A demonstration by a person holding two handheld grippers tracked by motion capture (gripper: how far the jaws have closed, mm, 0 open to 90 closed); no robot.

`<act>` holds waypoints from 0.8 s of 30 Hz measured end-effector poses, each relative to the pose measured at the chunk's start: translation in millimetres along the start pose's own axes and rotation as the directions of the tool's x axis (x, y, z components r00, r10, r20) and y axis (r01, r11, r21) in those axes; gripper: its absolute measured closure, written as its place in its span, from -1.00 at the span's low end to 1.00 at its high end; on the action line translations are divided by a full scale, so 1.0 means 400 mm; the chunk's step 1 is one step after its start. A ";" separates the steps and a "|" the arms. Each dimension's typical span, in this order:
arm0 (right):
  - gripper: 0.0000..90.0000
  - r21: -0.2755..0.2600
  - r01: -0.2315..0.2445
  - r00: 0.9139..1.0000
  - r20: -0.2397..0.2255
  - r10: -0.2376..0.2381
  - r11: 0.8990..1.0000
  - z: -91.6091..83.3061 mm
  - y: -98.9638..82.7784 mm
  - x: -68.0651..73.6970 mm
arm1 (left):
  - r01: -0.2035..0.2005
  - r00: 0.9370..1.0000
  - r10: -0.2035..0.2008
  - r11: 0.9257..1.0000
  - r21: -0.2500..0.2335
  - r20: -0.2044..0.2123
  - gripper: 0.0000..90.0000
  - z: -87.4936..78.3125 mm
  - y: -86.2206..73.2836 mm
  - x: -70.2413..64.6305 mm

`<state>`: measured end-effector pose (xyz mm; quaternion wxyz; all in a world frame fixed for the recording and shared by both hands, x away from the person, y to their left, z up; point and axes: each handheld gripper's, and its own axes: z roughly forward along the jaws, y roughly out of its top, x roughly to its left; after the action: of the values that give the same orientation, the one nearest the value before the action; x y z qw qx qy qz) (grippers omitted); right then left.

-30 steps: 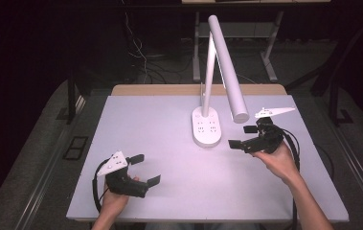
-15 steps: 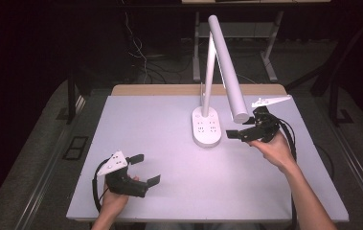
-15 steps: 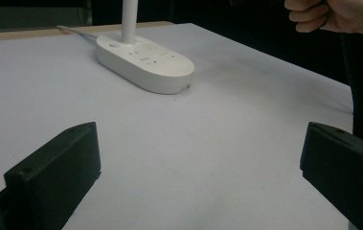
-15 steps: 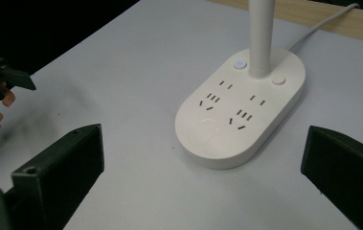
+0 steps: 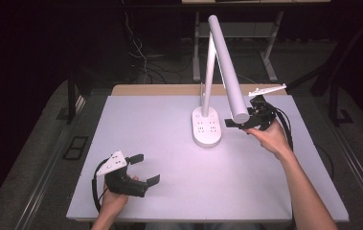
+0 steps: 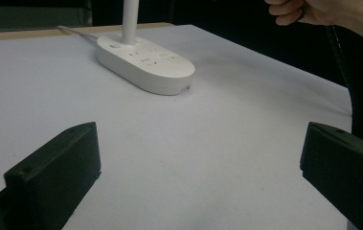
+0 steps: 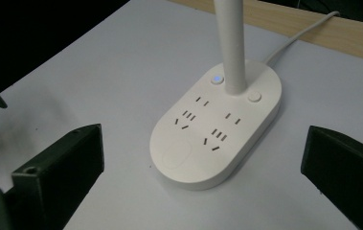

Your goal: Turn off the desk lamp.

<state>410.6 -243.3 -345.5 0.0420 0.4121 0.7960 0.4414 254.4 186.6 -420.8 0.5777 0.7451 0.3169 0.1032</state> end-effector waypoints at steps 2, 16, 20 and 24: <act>-0.98 -0.004 -0.008 1.000 0.003 0.008 1.000 0.005 0.005 -0.010 | 0.003 1.000 -0.003 1.000 0.000 0.003 -1.00 0.001 0.000 0.000; -0.98 -0.010 -0.034 0.999 -0.001 0.034 0.999 0.062 0.037 -0.056 | 0.007 1.000 -0.007 1.000 0.002 0.002 -1.00 0.002 -0.001 0.005; -0.98 -0.004 -0.034 0.999 -0.001 0.034 0.999 0.082 0.044 -0.060 | 0.009 1.000 -0.009 1.000 0.003 0.003 -1.00 0.002 -0.001 0.006; -0.84 -0.007 -0.025 1.000 0.001 0.025 1.000 0.101 0.047 -0.065 | 0.006 1.000 -0.006 1.000 0.004 0.003 -1.00 0.001 -0.001 0.008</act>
<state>456.7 -229.2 -363.9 0.0381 0.4220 0.7892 0.4445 257.1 188.0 -421.8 0.5772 0.7453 0.3185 0.0996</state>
